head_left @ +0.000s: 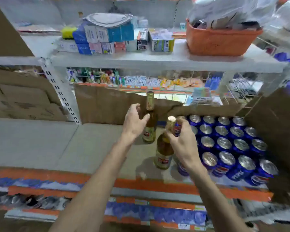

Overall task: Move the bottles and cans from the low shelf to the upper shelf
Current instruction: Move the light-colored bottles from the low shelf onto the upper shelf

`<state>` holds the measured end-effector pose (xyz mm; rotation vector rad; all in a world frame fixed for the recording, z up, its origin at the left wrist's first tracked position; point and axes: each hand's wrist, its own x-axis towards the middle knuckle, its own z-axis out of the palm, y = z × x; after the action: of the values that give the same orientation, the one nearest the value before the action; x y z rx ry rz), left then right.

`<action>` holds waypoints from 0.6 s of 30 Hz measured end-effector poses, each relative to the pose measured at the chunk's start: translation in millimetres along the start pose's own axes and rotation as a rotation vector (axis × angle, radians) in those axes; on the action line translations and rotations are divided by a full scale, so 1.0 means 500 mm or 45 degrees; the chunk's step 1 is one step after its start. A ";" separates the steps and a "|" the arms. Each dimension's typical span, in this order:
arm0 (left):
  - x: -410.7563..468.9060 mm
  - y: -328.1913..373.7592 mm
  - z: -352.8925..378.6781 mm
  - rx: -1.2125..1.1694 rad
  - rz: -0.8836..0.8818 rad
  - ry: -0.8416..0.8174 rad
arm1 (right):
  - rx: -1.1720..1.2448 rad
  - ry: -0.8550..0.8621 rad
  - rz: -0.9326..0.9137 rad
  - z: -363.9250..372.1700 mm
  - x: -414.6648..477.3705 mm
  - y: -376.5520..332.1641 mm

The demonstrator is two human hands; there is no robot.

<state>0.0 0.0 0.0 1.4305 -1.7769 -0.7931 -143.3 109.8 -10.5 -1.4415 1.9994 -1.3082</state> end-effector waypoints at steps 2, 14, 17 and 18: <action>0.039 0.014 0.018 0.004 -0.028 -0.038 | 0.034 0.008 -0.001 0.006 0.016 0.002; 0.122 0.016 0.079 -0.048 -0.143 -0.091 | -0.094 0.074 -0.067 0.021 -0.003 -0.017; 0.101 0.016 0.072 -0.034 -0.089 -0.045 | -0.092 0.070 0.011 0.024 0.003 -0.024; 0.089 0.018 0.064 -0.024 -0.064 -0.037 | -0.092 0.070 0.031 0.023 0.005 -0.030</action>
<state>-37.5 -41.0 -3.8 1.4633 -1.7566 -0.8582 -127.6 101.2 -3.5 -1.4225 2.1138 -1.2910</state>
